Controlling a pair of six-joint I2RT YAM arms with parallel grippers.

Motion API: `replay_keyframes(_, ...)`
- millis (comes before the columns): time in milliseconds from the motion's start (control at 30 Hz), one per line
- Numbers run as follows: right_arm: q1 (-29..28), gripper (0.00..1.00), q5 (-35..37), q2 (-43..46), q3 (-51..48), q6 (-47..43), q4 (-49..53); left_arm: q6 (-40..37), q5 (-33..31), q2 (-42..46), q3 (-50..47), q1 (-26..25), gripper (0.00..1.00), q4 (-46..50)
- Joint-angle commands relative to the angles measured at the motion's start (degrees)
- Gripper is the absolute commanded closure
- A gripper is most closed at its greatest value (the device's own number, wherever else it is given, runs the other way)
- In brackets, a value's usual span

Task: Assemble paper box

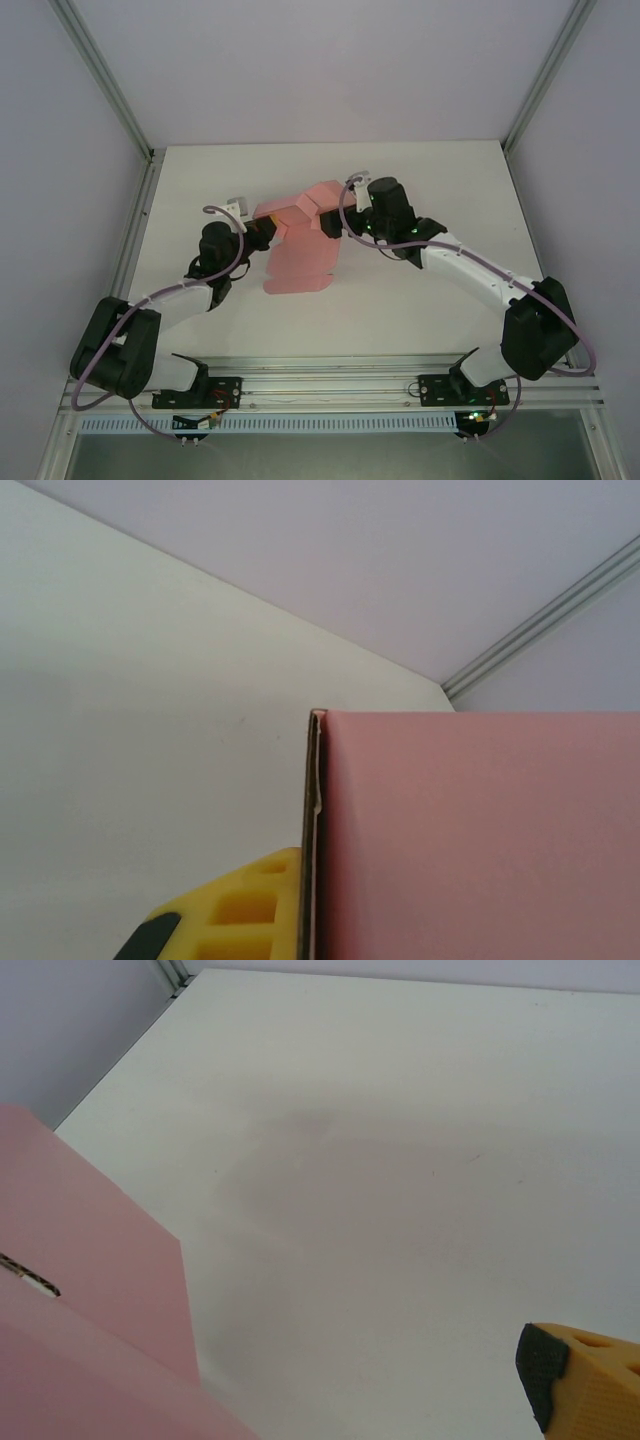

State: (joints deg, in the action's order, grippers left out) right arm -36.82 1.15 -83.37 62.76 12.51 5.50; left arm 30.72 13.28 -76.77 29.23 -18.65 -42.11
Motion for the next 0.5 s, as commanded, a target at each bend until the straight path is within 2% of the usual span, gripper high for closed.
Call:
replay_keyframes(0,-0.67,0.0,3.42,0.35,-0.64,-2.88,6.17,0.34,0.76,4.3,1.12,-0.89,1.0,-4.06)
replay_keyframes(233,-0.6,0.0,-3.48,11.27,-0.6,-3.66,11.87,-2.16,-0.79,2.54,-0.09,-0.81,1.0,-0.87)
replay_keyframes(467,0.94,0.0,-3.5,24.05,0.17,-6.29,19.32,-4.73,2.53,1.35,0.55,-0.81,1.0,1.87)
